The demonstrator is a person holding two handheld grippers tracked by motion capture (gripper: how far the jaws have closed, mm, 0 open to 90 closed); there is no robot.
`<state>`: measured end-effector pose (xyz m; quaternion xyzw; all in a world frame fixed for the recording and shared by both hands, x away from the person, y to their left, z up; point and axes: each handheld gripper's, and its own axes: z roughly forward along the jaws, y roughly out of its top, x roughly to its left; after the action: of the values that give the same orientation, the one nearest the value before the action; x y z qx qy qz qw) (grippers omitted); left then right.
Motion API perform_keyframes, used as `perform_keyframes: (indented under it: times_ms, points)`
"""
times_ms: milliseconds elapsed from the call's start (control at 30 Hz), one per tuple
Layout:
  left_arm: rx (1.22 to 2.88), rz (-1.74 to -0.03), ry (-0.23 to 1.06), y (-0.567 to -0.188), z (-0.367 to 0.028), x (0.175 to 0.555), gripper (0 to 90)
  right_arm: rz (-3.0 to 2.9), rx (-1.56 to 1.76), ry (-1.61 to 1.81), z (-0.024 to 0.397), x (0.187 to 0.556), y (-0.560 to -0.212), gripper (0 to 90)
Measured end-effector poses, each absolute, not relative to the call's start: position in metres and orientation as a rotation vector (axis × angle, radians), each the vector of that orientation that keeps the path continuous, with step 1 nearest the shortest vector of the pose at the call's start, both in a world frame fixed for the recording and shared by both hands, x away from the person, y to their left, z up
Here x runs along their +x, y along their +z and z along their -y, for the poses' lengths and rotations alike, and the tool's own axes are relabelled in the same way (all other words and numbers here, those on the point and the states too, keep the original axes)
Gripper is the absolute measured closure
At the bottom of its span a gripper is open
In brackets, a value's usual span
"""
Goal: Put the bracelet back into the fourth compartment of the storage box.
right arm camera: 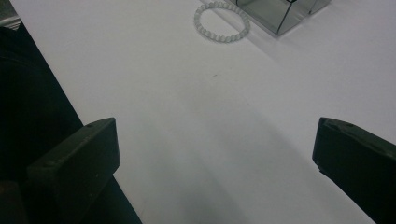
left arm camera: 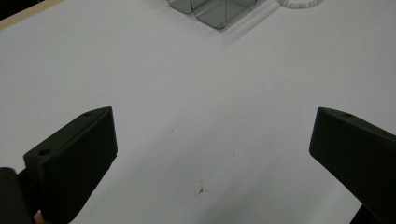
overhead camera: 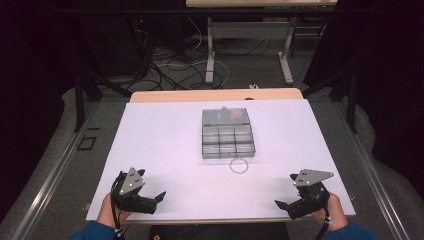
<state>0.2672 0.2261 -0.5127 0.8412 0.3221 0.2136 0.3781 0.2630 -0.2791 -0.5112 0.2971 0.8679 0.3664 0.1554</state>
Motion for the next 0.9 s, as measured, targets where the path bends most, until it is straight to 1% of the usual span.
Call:
perform_keyframes:
  times_ms: [100,167,233,467,900]
  points:
    - [2.16,-0.831,0.552,-0.513,-0.226,0.267,0.8,-2.49,0.865,1.049,0.278,0.263,-0.511,0.2]
    - [2.161,-0.849,0.522,-0.513,-0.226,0.268,0.7,-2.486,0.849,1.053,0.277,0.264,-0.509,0.2]
    - [2.165,-0.842,0.539,-0.513,-0.227,0.269,0.7,-2.483,0.837,1.06,0.275,0.266,-0.507,0.3]
    - [2.173,-0.846,0.521,-0.514,-0.225,0.269,0.8,-2.513,0.825,1.046,0.264,0.273,-0.507,0.3]
    - [2.186,-0.842,0.525,-0.514,-0.225,0.27,0.6,-2.561,0.801,1.021,0.232,0.295,-0.509,0.3]
